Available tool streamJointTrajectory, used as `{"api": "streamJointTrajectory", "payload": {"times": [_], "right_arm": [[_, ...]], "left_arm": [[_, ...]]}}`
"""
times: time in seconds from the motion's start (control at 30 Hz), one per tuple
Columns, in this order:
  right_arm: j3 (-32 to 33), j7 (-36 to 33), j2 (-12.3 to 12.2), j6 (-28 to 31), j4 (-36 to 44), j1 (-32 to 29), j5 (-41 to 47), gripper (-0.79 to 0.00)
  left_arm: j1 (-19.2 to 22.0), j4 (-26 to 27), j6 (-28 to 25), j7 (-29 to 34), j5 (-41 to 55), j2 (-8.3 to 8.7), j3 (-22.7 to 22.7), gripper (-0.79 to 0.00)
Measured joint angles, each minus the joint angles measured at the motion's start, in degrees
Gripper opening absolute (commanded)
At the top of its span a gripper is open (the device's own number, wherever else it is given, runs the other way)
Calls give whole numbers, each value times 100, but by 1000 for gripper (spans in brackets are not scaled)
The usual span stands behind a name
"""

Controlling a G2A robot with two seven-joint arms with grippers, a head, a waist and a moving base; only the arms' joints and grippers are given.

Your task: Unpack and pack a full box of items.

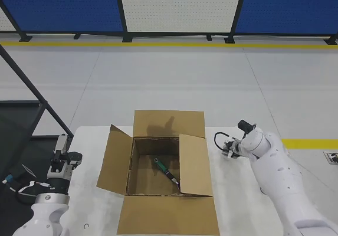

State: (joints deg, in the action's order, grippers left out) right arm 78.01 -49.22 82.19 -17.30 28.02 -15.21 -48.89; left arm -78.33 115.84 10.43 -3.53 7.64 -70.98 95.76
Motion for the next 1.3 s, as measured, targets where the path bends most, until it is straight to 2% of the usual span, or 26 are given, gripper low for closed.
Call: {"api": "streamJointTrajectory", "payload": {"times": [0.13,0.23,0.47,0.67,0.87,1.23,1.3], "right_arm": [[291,-41,-164,337,817,-422,144,-785],[532,-193,-283,491,1841,-946,228,-785],[1071,-732,-478,746,4951,-2513,569,-785],[1066,-906,-529,1073,6480,-3132,928,-785],[567,-1085,-525,1120,7121,-3058,1074,-785],[466,-1133,-526,1064,7137,-2995,992,-785],[422,-1046,-524,1083,7138,-3056,1026,-785]], "left_arm": [[0,0,0,0,0,0,0,0],[0,0,0,0,0,0,0,0],[0,0,0,0,0,0,0,0],[0,0,0,0,0,0,0,0],[0,0,0,0,0,0,0,0],[-4,-1,-1,14,13,0,-2,0],[-6,-6,-58,254,299,-1,117,0]]}}
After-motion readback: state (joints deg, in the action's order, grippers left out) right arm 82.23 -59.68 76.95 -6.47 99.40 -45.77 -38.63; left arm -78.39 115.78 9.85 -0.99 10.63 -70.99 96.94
